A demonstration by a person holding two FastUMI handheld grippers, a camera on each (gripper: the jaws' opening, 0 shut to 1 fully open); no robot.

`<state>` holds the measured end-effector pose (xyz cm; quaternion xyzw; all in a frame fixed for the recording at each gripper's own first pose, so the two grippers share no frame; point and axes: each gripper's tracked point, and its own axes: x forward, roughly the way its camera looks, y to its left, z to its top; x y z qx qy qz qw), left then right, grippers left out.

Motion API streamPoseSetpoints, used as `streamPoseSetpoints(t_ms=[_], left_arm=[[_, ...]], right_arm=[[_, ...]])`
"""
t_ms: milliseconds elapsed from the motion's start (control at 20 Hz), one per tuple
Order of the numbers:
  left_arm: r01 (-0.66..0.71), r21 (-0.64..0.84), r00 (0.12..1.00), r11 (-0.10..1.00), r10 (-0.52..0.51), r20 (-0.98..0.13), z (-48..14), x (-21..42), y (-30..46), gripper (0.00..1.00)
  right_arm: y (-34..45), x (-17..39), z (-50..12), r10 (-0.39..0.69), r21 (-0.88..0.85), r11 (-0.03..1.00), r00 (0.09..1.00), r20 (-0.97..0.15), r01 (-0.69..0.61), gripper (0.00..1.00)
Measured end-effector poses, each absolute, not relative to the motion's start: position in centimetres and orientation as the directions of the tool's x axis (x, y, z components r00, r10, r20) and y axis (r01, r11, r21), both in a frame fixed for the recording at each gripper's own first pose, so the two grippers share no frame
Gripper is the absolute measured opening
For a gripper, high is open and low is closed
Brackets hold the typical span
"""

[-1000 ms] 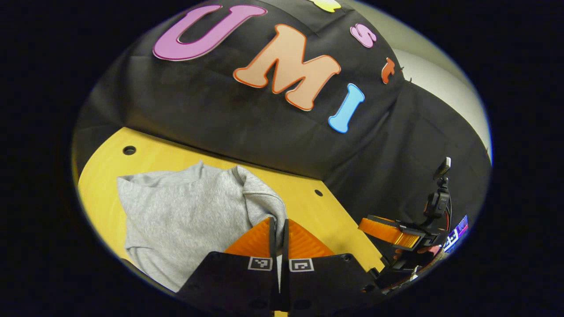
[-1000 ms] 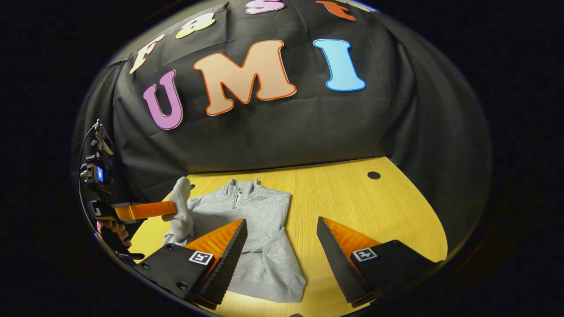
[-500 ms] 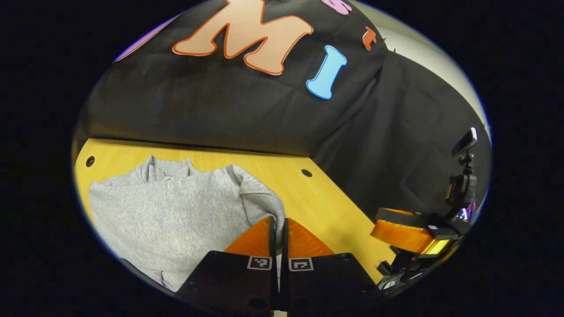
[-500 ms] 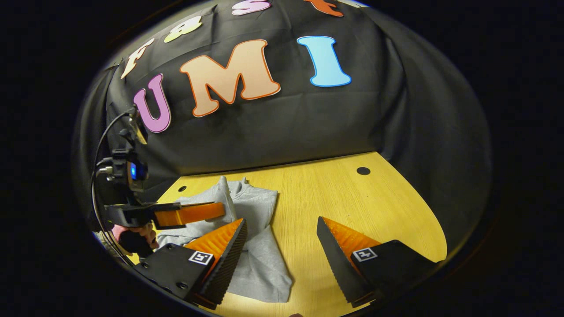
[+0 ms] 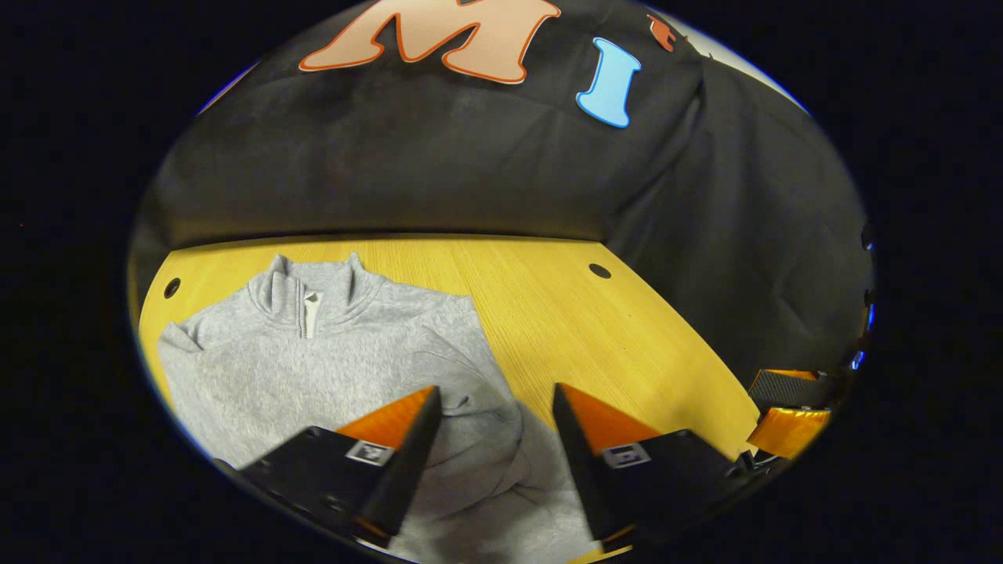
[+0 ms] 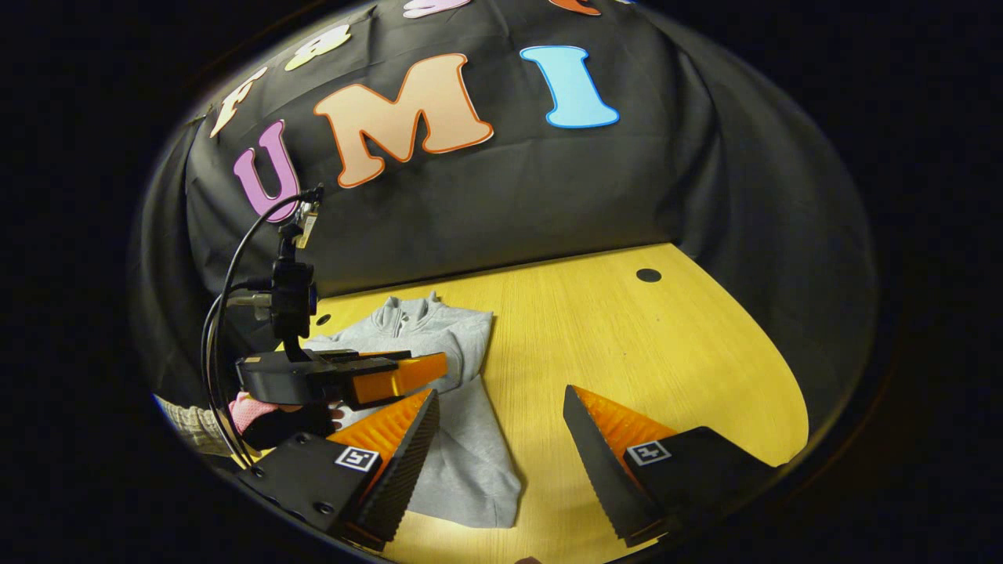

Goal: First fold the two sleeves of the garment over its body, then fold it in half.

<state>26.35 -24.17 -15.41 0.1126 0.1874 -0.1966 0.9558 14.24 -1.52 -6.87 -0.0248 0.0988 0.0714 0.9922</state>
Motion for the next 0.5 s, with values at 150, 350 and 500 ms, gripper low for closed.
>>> streamPoseSetpoints(t_ms=[150, 350, 500], left_arm=[[0.423, 0.173, 0.862, 0.889, -0.337, -0.379, -14.7, 24.4, -22.2, 0.95], [0.382, 0.204, 0.886, 0.902, -0.293, -0.36, -13.4, 21.0, -16.6, 0.94], [0.322, 0.21, 0.907, 0.923, -0.236, -0.349, -13.1, 19.2, -11.4, 0.95]], right_arm=[[-0.8, 14.0, -8.5, 0.15, -0.056, 0.984, 0.962, -0.227, -0.167, 0.99], [0.9, 13.3, -10.9, 0.181, -0.058, 0.977, 0.944, -0.275, -0.204, 0.98], [1.5, 13.1, -13.3, 0.197, -0.06, 0.972, 0.927, -0.32, -0.227, 0.98]])
